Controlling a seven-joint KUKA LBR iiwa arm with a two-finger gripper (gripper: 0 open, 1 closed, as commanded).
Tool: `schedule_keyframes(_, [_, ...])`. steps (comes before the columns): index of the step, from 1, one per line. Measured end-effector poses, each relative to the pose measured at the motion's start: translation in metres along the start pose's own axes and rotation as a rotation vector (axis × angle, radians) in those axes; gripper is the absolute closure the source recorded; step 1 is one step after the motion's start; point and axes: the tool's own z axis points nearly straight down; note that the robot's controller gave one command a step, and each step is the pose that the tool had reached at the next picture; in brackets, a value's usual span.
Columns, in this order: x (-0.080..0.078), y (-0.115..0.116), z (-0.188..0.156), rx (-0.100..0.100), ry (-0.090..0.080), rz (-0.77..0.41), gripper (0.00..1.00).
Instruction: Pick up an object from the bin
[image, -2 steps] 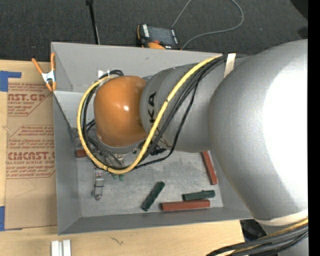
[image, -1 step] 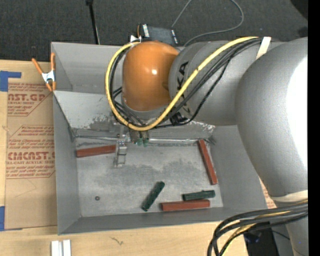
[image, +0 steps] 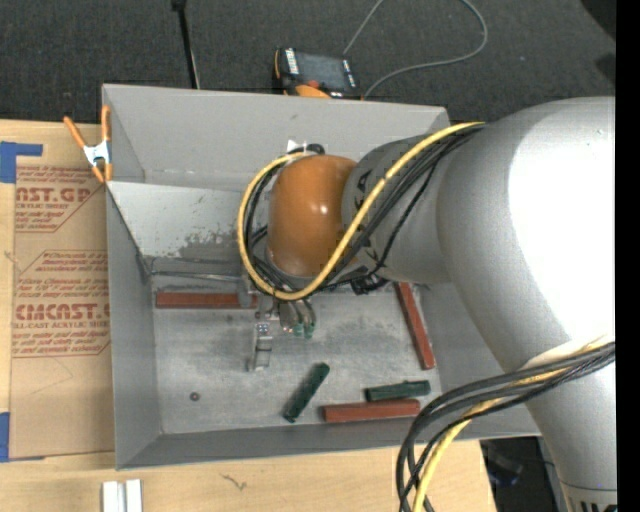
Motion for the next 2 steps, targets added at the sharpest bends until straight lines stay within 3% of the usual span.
schedule_keyframes(1, [0.044, -0.103, -0.029, 0.003, 0.001, 0.098, 0.0])
schedule_keyframes(2, [0.093, -0.116, -0.003, -0.001, -0.003, -0.155, 0.0])
